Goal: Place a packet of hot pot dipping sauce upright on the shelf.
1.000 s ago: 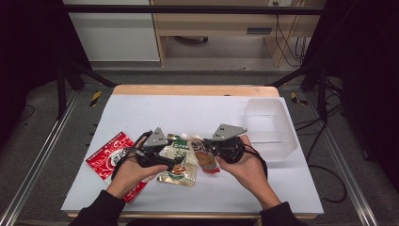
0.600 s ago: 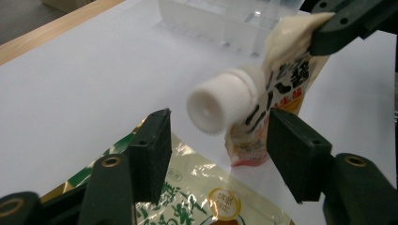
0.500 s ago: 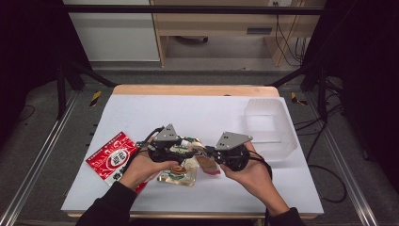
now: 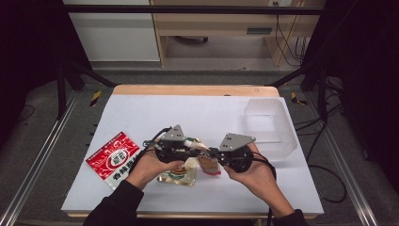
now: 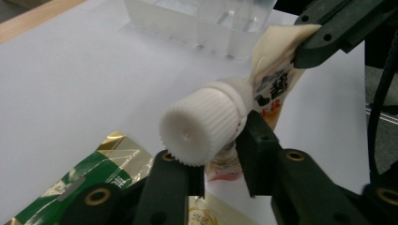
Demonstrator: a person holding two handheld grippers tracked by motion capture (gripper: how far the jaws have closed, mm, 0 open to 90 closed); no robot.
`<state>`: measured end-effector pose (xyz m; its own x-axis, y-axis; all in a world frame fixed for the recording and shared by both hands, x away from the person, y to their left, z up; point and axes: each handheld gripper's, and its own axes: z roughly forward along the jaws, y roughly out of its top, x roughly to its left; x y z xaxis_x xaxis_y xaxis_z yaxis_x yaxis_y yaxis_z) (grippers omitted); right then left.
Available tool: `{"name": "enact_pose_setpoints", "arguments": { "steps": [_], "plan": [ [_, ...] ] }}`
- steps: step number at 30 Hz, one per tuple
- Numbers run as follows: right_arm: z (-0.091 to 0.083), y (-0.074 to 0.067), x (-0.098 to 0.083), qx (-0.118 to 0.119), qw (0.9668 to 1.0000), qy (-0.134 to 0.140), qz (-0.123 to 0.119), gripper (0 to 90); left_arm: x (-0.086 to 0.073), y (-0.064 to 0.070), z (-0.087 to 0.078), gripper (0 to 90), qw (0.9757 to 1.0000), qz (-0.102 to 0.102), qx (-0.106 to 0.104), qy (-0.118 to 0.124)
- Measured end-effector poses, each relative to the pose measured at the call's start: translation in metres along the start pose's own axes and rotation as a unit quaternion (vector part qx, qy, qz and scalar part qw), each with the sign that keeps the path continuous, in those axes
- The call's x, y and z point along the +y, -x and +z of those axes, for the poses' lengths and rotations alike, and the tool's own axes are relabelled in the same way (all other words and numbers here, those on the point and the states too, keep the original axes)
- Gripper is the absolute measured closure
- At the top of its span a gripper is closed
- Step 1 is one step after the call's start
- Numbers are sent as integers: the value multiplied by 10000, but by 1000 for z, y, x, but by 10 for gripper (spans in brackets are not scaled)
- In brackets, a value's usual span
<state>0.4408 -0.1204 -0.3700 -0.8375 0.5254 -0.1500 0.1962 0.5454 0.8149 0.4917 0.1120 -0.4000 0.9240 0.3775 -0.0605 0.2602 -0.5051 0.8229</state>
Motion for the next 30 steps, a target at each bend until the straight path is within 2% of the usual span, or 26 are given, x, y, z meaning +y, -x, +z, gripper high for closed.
{"name": "enact_pose_setpoints", "arguments": {
  "steps": [2,7,13,15,19,20,24,25,30],
  "plan": [
    [-3,1,-3,-55,9999,-86,-24,893,2,1,1,807,10000,-24,-14,-25],
    [-7,4,-9,-111,9997,-224,-30,878,7,7,3,881,9998,129,-41,-168],
    [-11,8,-13,-90,9995,-303,-52,828,13,12,6,894,9991,302,-24,-281],
    [-14,12,-14,-151,9994,-294,-55,741,16,12,6,898,9985,400,-12,-372],
    [-17,14,-14,-189,9987,-440,-183,602,17,13,5,900,9983,417,-27,-413],
    [-17,14,-14,-189,9987,-440,-183,602,17,13,5,900,9983,417,-27,-413],
    [-18,15,-13,-299,9975,-550,-323,484,17,13,3,900,9980,451,-61,-432],
    [-18,16,-10,-300,9967,-636,-416,465,17,14,3,900,9979,465,-68,-442],
    [-16,19,-4,-216,9953,-766,-559,411,19,15,3,900,9976,494,-74,-472]
  ]
}}
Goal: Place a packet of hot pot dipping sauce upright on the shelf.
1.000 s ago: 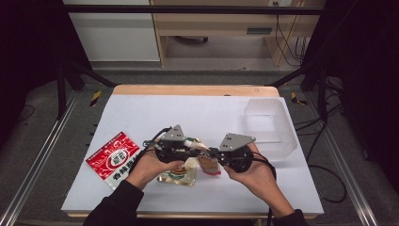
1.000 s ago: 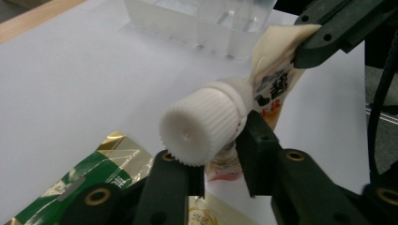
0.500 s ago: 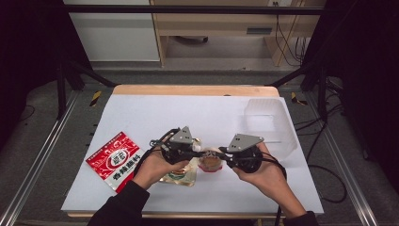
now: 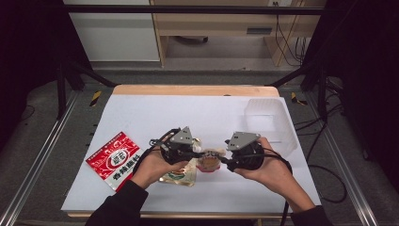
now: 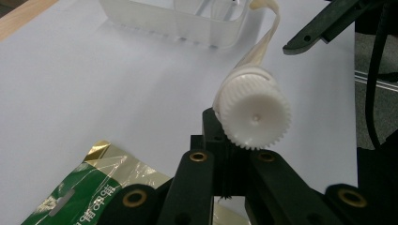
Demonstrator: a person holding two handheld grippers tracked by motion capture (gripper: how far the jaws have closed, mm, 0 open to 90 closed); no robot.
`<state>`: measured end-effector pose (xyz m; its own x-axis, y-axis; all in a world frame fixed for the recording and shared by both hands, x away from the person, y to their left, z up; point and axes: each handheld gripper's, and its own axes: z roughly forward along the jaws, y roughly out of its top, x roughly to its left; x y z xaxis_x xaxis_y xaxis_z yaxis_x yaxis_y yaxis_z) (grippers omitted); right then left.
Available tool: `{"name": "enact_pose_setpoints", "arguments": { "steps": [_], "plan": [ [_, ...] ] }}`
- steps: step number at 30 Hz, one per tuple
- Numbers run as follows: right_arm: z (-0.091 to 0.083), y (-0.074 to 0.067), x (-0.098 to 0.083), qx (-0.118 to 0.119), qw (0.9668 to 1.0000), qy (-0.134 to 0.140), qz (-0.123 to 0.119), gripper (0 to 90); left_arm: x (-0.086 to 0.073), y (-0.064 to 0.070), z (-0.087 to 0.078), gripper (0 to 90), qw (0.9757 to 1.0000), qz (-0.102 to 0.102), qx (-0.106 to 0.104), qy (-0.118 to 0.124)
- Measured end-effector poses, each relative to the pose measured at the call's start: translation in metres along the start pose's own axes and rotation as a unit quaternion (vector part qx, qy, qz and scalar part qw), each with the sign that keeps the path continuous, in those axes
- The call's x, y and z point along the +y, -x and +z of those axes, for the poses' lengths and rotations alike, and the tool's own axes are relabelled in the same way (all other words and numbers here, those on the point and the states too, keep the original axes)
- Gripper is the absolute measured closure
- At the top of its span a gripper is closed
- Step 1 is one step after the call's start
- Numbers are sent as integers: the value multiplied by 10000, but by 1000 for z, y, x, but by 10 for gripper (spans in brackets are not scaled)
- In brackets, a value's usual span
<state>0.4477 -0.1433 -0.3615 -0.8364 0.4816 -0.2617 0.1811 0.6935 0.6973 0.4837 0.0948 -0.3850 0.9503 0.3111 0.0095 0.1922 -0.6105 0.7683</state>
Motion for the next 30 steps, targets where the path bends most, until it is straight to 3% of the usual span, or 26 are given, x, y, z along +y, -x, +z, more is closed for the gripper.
{"name": "enact_pose_setpoints", "arguments": {
  "steps": [4,10,18,30],
  "plan": [
    [2,3,9,132,9992,-292,-227,350,2,1,-1,900,10000,87,1,-43],
    [1,4,23,289,9971,-550,-431,374,3,1,-1,900,9999,99,-7,-46],
    [9,8,35,450,9918,-878,-812,467,3,1,-1,900,9999,126,-20,-34],
    [18,5,39,722,9859,-1117,-1011,621,3,1,-1,900,9999,125,-24,-37]
  ]
}}
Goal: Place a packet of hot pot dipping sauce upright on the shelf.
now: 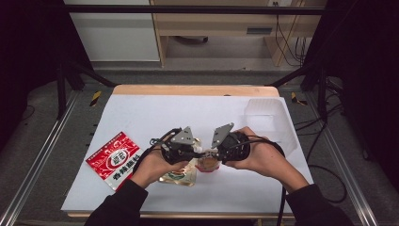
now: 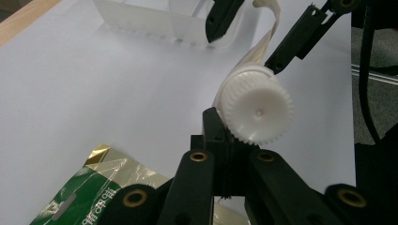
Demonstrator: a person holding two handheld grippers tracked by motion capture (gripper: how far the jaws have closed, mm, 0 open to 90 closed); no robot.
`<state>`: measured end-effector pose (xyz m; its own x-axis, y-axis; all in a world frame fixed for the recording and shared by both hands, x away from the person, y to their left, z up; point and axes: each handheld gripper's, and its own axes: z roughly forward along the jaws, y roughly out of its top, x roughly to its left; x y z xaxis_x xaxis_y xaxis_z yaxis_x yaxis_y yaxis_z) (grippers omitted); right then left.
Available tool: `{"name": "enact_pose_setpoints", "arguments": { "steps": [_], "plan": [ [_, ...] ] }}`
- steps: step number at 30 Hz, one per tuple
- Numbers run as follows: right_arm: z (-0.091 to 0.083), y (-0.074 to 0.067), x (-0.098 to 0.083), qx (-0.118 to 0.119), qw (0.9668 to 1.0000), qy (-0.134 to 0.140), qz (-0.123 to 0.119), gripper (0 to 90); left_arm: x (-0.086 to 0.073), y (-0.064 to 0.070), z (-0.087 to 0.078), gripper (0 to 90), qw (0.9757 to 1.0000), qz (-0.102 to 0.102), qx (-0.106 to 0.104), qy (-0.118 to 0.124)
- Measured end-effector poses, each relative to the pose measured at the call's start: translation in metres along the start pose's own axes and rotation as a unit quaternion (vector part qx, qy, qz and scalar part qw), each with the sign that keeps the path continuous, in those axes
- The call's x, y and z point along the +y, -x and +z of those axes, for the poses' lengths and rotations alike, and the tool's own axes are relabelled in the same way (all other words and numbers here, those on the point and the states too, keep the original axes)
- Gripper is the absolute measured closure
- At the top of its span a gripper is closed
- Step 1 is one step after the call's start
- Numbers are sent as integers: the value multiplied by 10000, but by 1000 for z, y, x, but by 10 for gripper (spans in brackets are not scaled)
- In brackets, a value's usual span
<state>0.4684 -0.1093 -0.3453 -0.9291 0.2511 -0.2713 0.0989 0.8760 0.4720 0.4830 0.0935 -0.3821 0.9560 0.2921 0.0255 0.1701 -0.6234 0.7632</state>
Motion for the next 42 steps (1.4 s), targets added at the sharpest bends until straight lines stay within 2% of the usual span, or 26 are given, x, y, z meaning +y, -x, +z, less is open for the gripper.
{"name": "enact_pose_setpoints", "arguments": {
  "steps": [7,19,20,21,22,23,24,25,29,30,31,33,36,37,39,42],
  "plan": [
    [1,-1,3,109,9999,-62,-17,759,0,0,0,900,10000,-2,-13,-3],
    [0,0,5,164,9998,-83,-100,872,-1,-3,0,882,9999,-144,-34,53],
    [-1,0,5,185,9998,-71,-94,878,-2,-3,-1,848,9998,-175,-27,103],
    [-1,1,5,231,9997,-40,-68,883,-3,-3,-3,752,9996,-209,-7,164],
    [-1,2,5,244,9997,-30,-45,885,-3,-3,-5,704,9995,-238,45,198],
    [-1,2,5,244,9997,-30,-45,885,-5,-3,-7,704,9993,-258,111,258],
    [-2,3,4,224,9997,-38,-45,886,-6,-3,-10,631,9988,-321,146,340],
    [-2,5,3,272,9996,2,2,889,-9,-4,-15,515,9980,-405,247,408],
    [-3,7,3,269,9996,-23,-27,892,-16,-3,-23,403,9972,-466,352,471],
    [-3,8,3,259,9996,-36,-50,893,-18,-3,-25,403,9969,-488,383,484],
    [-5,9,5,255,9996,-73,-61,894,-23,-1,-29,341,9961,-532,452,532],
    [-8,10,6,251,9996,-77,-49,894,-27,1,-31,282,9959,-530,491,545],
    [-10,12,5,252,9996,-103,-70,895,-35,3,-32,232,9955,-546,525,570],
    [-12,15,4,250,9996,-117,-67,896,-42,5,-33,181,9949,-595,632,511],
    [-13,15,4,268,9996,-101,-27,895,-44,5,-33,148,9946,-626,662,507],
    [-20,20,1,267,9996,-91,23,896,-58,7,-32,122,9933,-755,722,493]
  ]
}}
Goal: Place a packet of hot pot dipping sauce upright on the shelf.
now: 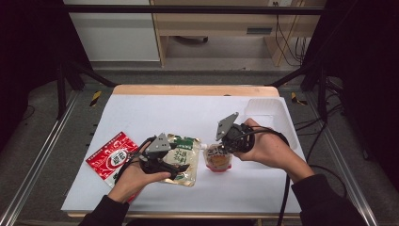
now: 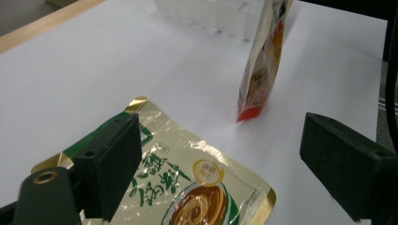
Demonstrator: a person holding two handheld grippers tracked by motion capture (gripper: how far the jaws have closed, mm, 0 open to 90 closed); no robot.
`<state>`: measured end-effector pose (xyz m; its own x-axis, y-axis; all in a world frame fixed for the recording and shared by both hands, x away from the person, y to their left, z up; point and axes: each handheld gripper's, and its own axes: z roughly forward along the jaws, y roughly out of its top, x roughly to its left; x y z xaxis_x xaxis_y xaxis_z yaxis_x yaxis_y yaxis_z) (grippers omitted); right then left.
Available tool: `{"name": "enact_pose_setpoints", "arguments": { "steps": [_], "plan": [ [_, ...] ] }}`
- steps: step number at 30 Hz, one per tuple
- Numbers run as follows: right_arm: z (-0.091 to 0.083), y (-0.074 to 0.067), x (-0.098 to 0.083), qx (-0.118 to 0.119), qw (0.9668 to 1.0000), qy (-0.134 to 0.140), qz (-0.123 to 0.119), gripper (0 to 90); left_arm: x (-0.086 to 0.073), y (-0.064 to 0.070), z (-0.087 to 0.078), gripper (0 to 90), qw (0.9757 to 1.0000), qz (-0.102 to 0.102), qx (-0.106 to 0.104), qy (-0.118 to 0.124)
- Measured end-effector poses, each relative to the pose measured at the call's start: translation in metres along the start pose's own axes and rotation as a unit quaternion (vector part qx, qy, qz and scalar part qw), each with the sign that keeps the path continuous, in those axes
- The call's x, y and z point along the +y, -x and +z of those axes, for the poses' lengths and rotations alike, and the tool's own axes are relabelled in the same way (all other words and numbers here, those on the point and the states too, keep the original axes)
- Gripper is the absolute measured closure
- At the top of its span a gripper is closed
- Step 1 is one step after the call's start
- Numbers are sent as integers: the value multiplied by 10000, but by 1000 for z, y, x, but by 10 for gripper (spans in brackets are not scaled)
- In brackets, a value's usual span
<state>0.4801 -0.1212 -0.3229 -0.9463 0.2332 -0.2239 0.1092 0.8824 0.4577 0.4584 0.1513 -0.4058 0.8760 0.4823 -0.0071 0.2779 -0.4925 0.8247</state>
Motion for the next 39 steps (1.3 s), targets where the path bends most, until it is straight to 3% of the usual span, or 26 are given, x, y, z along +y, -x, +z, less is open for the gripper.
{"name": "enact_pose_setpoints", "arguments": {
  "steps": [9,20,25,39],
  "plan": [
    [-25,15,-7,-22,9998,171,109,896,-17,4,-3,86,9997,120,190,-14],
    [-82,45,-23,-279,9985,379,271,896,-34,15,-16,77,9989,118,446,23],
    [-100,57,-32,-308,9978,466,345,896,-44,20,-29,72,9982,23,594,82],
    [-115,73,-64,-396,9967,446,544,897,-62,16,-45,69,9952,-221,942,165]
  ]
}}
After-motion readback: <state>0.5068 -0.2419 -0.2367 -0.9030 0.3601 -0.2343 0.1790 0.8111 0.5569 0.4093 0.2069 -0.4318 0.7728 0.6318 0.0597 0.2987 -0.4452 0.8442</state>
